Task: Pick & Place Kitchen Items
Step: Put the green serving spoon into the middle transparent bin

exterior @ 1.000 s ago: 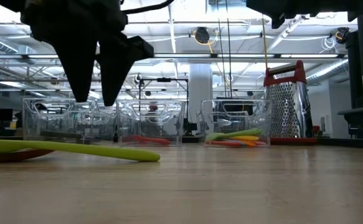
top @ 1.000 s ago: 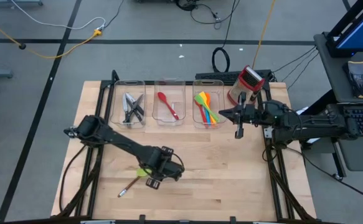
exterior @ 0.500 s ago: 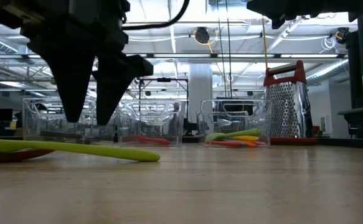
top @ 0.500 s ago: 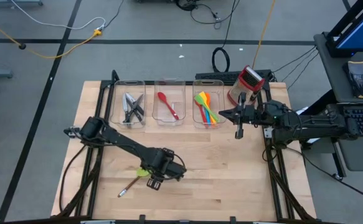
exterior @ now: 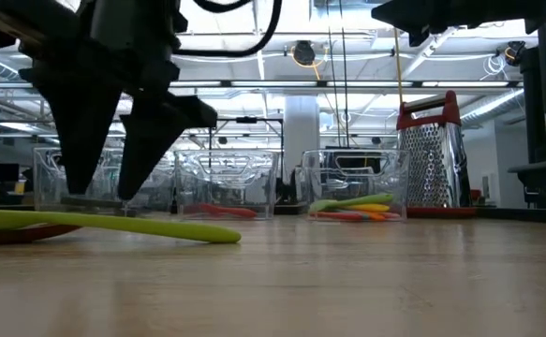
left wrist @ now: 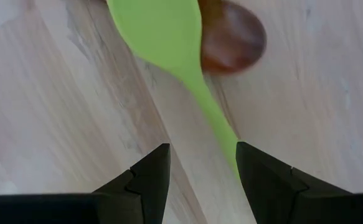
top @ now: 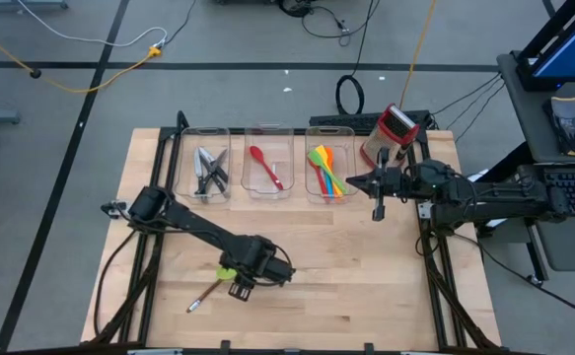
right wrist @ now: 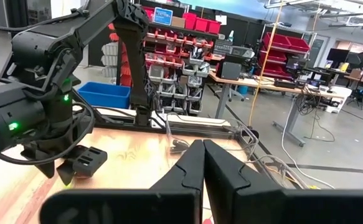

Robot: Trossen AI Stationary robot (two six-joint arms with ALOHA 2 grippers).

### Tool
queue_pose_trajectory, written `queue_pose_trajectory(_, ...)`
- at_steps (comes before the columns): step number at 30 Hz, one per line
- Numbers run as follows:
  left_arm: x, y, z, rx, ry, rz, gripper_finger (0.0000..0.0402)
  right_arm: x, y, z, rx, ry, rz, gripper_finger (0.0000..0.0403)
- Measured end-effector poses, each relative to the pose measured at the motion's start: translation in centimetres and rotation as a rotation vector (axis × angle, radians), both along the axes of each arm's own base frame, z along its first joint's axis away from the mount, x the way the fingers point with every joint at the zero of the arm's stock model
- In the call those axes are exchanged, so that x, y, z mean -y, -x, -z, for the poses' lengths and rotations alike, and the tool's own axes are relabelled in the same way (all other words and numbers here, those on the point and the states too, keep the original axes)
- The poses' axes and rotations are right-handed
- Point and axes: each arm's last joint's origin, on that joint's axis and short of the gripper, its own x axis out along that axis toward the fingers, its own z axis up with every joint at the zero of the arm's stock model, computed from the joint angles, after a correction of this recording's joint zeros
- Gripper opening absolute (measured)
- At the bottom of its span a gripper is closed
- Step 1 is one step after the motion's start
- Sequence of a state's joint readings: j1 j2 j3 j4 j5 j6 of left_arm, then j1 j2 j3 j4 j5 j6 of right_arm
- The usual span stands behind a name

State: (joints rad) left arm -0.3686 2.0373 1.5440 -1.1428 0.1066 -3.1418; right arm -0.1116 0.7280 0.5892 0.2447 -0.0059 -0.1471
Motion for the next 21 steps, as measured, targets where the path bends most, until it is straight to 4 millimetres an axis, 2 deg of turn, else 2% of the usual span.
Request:
queue_pose_trajectory(13, 0.0, -0.4, 2.6, -0.092, 0.017, -0.013, 0.0189, 0.0, 0.0, 0.2, -0.021, -0.002, 0.000, 0.0000)
queue_pose_trajectory(21, -0.3, 0.1, 3.7, -0.106, 0.040, -0.019, 0.0189, 0.0, 0.0, 0.4, -0.041, -0.005, 0.000, 0.0000)
